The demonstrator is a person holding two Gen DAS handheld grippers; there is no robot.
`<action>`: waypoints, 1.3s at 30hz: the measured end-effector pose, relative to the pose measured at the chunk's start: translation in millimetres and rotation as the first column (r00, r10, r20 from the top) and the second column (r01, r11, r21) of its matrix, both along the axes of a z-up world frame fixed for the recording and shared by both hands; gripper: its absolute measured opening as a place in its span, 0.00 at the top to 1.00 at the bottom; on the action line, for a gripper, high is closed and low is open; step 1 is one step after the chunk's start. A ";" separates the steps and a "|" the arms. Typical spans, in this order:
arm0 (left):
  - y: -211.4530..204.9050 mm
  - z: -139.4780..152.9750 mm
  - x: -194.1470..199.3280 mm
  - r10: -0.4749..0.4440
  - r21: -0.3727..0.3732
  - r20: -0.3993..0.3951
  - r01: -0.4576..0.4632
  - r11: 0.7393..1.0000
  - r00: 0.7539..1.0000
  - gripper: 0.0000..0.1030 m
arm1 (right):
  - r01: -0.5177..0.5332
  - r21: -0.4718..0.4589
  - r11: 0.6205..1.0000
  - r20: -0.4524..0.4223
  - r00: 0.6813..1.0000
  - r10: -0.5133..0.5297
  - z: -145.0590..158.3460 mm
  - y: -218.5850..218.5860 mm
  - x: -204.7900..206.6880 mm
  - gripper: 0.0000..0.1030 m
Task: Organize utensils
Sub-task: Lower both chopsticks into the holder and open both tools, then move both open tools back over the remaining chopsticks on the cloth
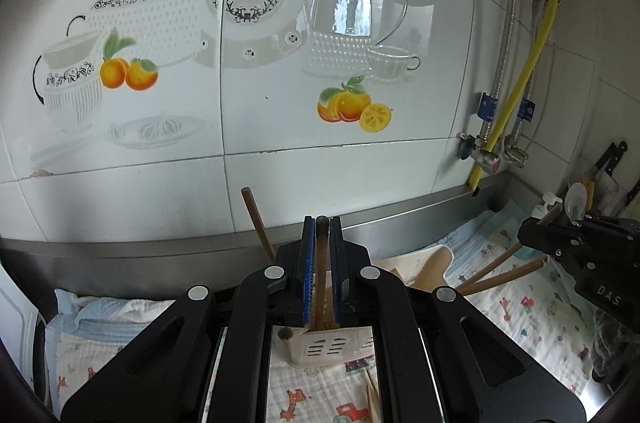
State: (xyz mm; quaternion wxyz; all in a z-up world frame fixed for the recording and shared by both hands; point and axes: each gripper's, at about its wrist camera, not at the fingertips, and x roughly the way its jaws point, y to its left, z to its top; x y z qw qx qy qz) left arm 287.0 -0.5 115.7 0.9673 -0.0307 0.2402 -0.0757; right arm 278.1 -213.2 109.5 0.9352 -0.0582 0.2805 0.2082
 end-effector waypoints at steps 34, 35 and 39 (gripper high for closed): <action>-1.2 -38.4 -174.0 -0.005 0.074 0.047 0.002 0.997 0.999 0.19 | 0.051 -0.006 0.999 0.107 0.993 -0.050 -39.5 -26.8 -165.4 0.25; -1.9 -45.2 -178.6 -0.009 0.077 0.036 0.006 0.997 0.999 0.19 | 0.052 -0.008 0.999 0.099 0.994 -0.051 -44.8 -26.7 -169.1 0.25; -4.4 -68.3 -191.4 -0.002 0.092 -0.006 0.002 0.996 1.000 0.17 | 0.055 -0.016 0.998 0.072 0.996 -0.054 -66.3 -27.4 -183.0 0.24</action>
